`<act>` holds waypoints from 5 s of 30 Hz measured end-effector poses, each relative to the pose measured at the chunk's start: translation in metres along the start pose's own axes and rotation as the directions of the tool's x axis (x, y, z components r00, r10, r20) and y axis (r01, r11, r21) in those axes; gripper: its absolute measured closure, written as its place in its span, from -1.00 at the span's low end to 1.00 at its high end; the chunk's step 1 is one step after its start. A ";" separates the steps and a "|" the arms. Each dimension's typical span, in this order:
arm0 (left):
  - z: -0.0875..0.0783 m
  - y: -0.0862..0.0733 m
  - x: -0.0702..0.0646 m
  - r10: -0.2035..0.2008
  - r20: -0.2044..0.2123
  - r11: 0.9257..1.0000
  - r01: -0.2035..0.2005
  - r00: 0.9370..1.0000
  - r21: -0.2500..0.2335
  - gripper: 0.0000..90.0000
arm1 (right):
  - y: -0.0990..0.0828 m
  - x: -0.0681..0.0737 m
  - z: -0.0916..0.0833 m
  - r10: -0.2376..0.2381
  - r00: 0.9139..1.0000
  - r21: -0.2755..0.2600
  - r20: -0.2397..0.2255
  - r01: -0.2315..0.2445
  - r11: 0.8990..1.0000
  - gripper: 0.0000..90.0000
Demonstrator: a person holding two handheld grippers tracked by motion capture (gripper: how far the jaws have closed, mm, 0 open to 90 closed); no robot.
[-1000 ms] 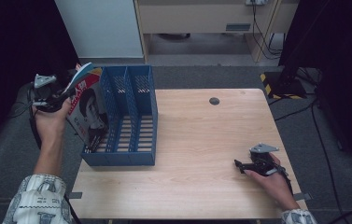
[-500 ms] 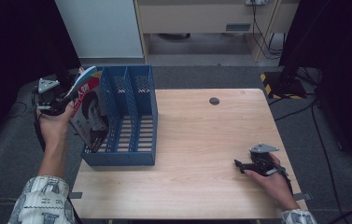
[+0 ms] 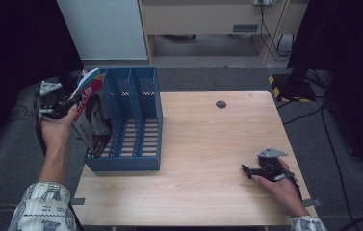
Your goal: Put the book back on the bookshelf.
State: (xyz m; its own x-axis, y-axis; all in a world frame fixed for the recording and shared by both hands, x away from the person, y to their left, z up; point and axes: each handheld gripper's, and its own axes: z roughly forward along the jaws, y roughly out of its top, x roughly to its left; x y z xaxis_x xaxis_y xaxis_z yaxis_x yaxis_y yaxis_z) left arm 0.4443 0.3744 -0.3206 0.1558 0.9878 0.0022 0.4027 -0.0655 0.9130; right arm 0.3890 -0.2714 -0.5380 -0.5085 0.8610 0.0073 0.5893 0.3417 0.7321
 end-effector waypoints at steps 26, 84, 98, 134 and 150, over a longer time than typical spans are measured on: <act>-0.022 0.010 -0.019 0.187 0.017 0.979 -0.185 0.982 -0.088 -0.52 | 0.000 0.000 0.000 0.000 1.000 0.000 0.000 0.000 1.000 -0.63; 0.020 -0.022 -0.127 0.313 0.297 0.944 -0.330 0.902 0.006 -0.97 | 0.000 0.000 0.000 -0.003 1.000 -0.001 0.000 0.003 1.000 -0.63; 0.031 -0.047 -0.164 0.317 0.385 0.932 -0.360 0.867 0.044 -0.96 | -0.001 0.001 -0.001 -0.003 1.000 0.002 -0.003 0.003 1.000 -0.63; 0.040 -0.118 -0.284 0.322 0.580 0.896 -0.439 0.749 0.069 -0.93 | -0.001 0.001 -0.001 -0.009 1.000 -0.001 -0.008 0.009 1.000 -0.64; 0.042 -0.146 -0.330 0.341 0.622 0.854 -0.509 0.705 0.107 -0.91 | -0.001 0.001 -0.001 -0.011 1.000 0.000 -0.012 0.011 1.000 -0.64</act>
State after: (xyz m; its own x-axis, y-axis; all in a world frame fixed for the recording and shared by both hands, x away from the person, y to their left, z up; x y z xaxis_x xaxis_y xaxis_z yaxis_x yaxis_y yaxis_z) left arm 0.3717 0.0525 -0.4712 0.8082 0.5858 0.0595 0.3616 -0.5736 0.7350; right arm 0.3869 -0.2713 -0.5382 -0.5222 0.8528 0.0070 0.5836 0.3513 0.7321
